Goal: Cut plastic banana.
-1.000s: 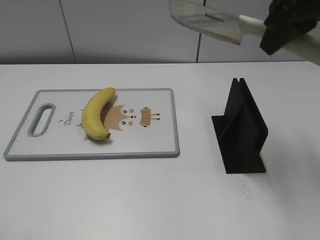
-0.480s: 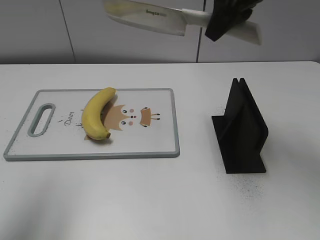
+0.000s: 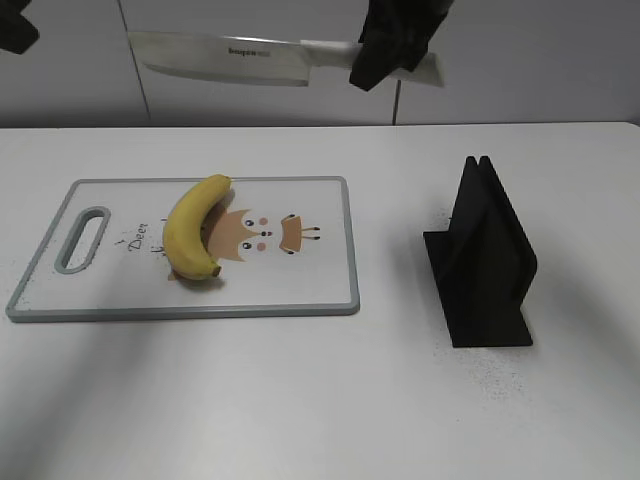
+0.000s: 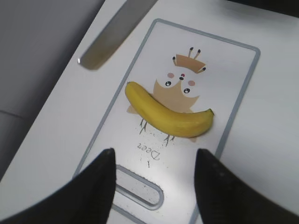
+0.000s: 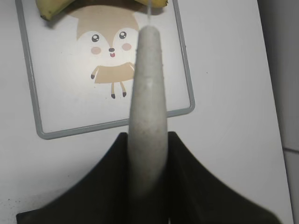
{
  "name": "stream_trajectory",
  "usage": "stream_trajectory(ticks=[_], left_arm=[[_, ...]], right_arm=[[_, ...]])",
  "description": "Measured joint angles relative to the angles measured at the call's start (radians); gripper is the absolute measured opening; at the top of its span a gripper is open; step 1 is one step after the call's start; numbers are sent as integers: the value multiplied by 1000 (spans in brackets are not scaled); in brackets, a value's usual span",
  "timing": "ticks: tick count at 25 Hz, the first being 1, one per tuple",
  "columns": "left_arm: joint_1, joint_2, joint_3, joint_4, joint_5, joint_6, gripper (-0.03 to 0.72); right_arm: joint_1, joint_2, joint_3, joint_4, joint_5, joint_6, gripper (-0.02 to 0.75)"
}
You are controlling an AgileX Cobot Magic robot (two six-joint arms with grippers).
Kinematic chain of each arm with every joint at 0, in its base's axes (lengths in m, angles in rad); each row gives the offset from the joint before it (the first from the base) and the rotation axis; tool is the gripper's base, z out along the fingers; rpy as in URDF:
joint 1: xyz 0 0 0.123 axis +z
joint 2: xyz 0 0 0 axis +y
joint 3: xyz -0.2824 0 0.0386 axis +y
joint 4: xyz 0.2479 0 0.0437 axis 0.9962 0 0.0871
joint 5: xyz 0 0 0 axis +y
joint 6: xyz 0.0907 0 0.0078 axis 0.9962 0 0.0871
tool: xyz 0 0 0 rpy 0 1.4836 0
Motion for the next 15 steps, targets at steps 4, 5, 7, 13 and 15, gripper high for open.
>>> stream_trajectory(ticks=[4,5,7,13,15], left_arm=[[-12,96,-68,-13,1,100,526],[-16,115,-86,-13,1,111,524],[-28,162,-114,-13,0,133,519],[-60,279,-176,8,1,187,510],[-62,303,-192,15,0,188,498]], right_arm=[[16,66,-38,33,-1,-87,163],[21,80,-50,45,-1,-99,163],[30,120,-85,58,-1,-109,163],[54,166,-153,92,-2,-169,163],[54,168,-163,104,-2,-201,163]])
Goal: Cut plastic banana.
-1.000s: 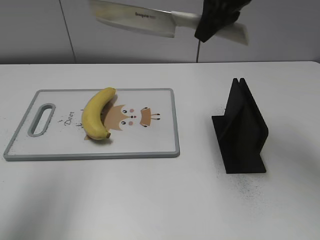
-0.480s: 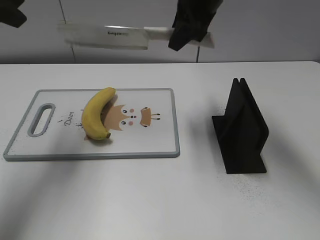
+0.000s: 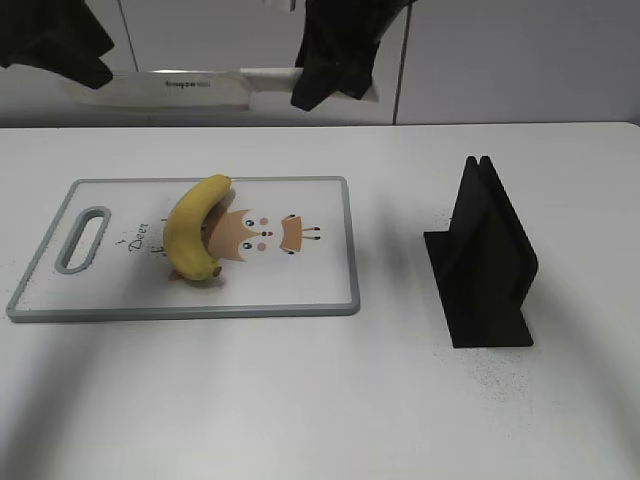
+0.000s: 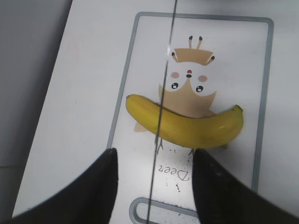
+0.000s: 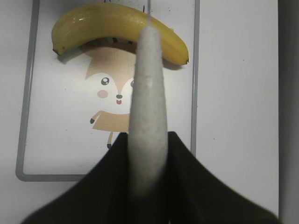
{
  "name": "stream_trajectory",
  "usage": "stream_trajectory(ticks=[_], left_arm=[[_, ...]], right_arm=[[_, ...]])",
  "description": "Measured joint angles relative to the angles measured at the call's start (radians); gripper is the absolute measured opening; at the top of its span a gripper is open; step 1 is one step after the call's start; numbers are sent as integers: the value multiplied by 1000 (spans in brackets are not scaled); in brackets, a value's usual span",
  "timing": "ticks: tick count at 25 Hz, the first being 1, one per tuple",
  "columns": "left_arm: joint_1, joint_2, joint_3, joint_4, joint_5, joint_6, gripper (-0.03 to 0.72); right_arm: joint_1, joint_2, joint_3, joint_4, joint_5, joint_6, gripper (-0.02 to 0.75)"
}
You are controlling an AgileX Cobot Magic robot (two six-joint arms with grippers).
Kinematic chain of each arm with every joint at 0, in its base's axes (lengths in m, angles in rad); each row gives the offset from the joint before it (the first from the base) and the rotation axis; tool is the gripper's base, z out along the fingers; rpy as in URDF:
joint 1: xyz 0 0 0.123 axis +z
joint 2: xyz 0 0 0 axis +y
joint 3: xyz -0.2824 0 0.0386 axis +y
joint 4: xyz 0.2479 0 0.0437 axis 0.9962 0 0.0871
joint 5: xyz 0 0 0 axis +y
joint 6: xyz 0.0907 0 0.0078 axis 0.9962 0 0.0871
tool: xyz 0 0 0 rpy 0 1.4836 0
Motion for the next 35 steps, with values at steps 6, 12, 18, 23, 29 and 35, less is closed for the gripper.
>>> stream_trajectory(ticks=[6,12,18,23,29,35], left_arm=[[-1,52,-6,52,-1,10,470],[-2,62,-9,79,-1,13,362],[-2,75,-9,79,-1,15,302],[-2,84,-9,79,-1,16,299],[-2,84,-9,79,-1,16,166],[-2,84,-9,79,-1,16,4]], right_arm=[[0,6,-1,3,0,-40,163],[0,15,-1,3,0,-47,163],[0,40,-24,37,0,-49,163],[0,43,-57,43,0,-52,162],[0,43,-61,44,0,-53,162],[0,43,-63,49,0,-53,162]])
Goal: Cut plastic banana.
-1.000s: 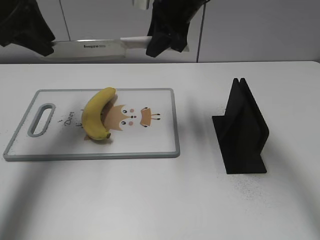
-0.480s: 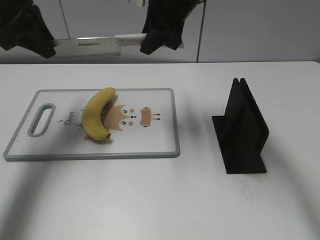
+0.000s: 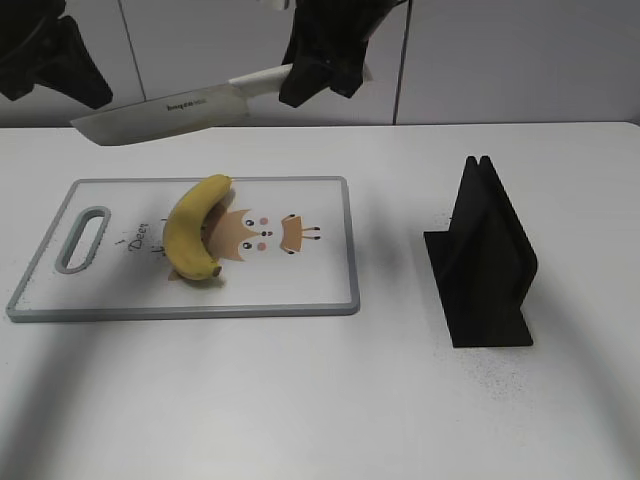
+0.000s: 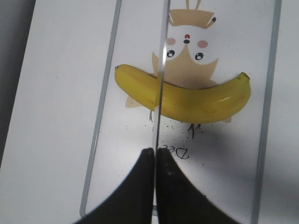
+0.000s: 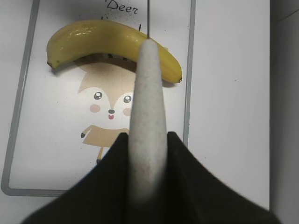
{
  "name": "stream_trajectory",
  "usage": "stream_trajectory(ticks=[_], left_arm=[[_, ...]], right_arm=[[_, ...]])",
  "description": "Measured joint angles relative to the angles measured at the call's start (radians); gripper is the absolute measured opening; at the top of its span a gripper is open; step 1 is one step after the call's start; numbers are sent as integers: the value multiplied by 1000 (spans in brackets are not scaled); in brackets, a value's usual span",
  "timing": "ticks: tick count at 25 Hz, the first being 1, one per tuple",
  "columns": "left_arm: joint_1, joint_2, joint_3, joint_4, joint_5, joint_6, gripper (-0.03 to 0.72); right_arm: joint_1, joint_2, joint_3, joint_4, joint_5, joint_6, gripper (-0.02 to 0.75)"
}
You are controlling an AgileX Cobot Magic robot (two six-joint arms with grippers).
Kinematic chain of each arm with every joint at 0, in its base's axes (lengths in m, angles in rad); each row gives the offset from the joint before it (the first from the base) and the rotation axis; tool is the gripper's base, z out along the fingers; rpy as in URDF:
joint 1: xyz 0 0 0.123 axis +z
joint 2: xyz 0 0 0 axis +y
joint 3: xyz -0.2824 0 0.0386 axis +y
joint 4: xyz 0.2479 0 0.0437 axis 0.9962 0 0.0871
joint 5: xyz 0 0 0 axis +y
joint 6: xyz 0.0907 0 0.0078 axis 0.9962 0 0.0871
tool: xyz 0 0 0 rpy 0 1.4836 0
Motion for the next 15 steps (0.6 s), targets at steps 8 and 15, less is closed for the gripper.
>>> stream_trajectory(ticks=[8,15], left_arm=[[0,0,0,-8,0,0,159],[28,-1,0,-30,0,-49,561]], right_arm=[[0,0,0,-6,1,1,162],[0,0,-25,-6,1,2,162]])
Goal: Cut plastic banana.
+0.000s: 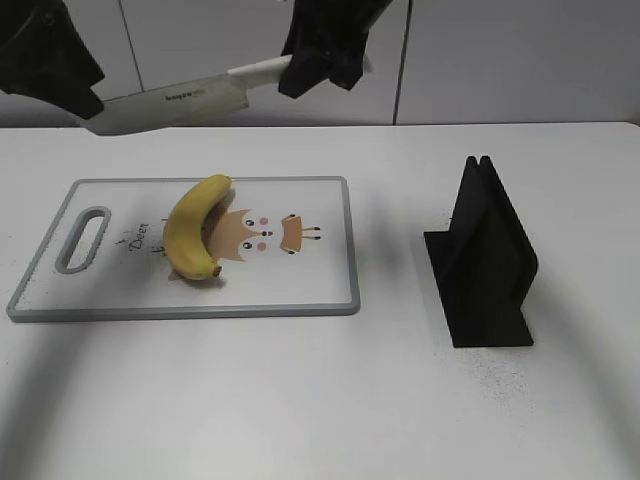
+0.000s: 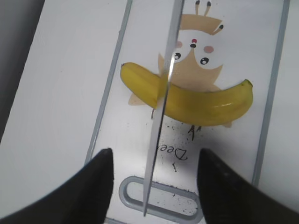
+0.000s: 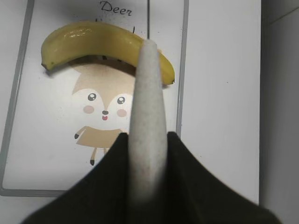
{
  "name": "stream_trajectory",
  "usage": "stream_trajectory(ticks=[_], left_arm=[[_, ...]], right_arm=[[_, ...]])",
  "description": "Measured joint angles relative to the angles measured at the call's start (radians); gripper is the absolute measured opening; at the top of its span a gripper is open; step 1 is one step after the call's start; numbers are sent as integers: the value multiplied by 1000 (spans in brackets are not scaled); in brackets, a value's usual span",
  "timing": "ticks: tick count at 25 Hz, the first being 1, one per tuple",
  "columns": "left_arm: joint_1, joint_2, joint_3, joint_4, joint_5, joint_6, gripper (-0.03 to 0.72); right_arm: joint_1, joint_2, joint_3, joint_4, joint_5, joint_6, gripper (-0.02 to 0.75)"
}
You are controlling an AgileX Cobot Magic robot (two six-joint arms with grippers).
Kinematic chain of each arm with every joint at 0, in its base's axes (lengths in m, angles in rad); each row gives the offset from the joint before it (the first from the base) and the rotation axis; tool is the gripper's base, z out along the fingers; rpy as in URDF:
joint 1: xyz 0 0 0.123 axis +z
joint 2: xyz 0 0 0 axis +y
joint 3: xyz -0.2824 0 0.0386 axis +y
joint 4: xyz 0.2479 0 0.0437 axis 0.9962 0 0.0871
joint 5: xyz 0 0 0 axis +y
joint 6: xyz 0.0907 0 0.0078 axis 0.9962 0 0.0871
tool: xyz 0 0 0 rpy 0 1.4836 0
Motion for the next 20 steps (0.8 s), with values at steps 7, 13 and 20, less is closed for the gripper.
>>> stream_trajectory(ticks=[7,13,20], left_arm=[[3,13,0,6,0,-2,424],[3,36,0,8,0,-3,375],[3,42,0,-9,-1,-4,233]], right_arm=[[0,0,-17,18,0,2,162],[0,0,-18,25,0,3,162],[0,0,-18,47,0,4,162]])
